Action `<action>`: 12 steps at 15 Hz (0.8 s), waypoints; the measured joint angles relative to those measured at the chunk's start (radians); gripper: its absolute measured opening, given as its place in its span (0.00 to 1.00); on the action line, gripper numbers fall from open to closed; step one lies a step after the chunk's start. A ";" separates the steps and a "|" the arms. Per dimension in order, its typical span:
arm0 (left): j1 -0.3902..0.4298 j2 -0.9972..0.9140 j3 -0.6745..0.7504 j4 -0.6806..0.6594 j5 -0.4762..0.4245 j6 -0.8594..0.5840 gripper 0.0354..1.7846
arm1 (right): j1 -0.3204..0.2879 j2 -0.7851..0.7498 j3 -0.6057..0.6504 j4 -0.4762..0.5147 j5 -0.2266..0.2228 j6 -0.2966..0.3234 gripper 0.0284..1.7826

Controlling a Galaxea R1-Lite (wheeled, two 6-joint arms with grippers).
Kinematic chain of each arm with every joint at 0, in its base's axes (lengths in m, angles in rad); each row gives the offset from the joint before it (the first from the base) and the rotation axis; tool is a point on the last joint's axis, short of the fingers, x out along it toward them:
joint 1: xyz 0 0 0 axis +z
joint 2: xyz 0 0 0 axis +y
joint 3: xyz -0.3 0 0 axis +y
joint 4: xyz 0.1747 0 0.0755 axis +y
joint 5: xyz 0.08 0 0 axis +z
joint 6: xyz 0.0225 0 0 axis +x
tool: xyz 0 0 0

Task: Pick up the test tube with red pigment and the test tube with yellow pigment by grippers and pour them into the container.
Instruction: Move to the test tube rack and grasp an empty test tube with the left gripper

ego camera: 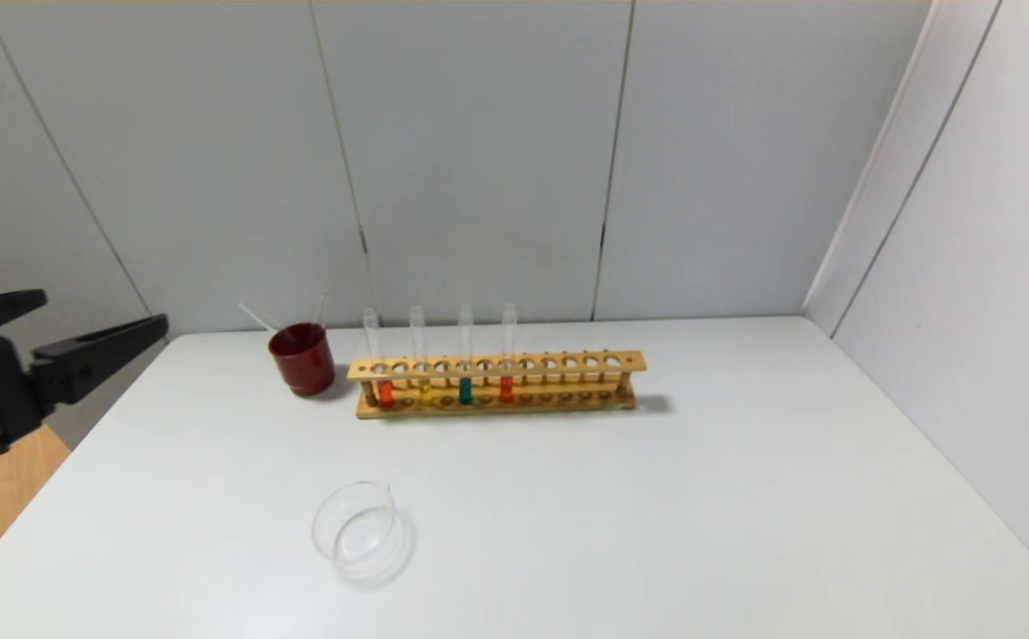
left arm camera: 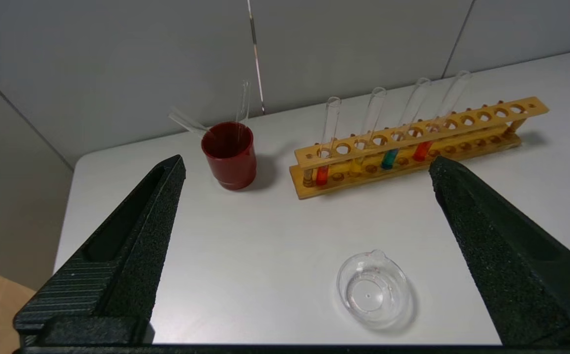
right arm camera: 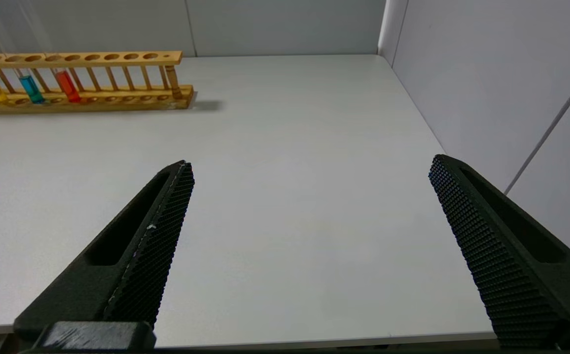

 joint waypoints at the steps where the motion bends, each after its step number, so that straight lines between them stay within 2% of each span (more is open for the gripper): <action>1: -0.003 0.076 -0.007 -0.054 -0.001 -0.001 0.98 | 0.000 0.000 0.000 0.000 0.000 0.000 0.98; 7: -0.029 0.446 -0.035 -0.354 -0.007 -0.026 0.98 | 0.000 0.000 0.000 0.000 0.000 0.000 0.98; 12: -0.060 0.616 -0.057 -0.395 0.001 -0.021 0.98 | 0.000 0.000 0.000 0.000 0.000 0.000 0.98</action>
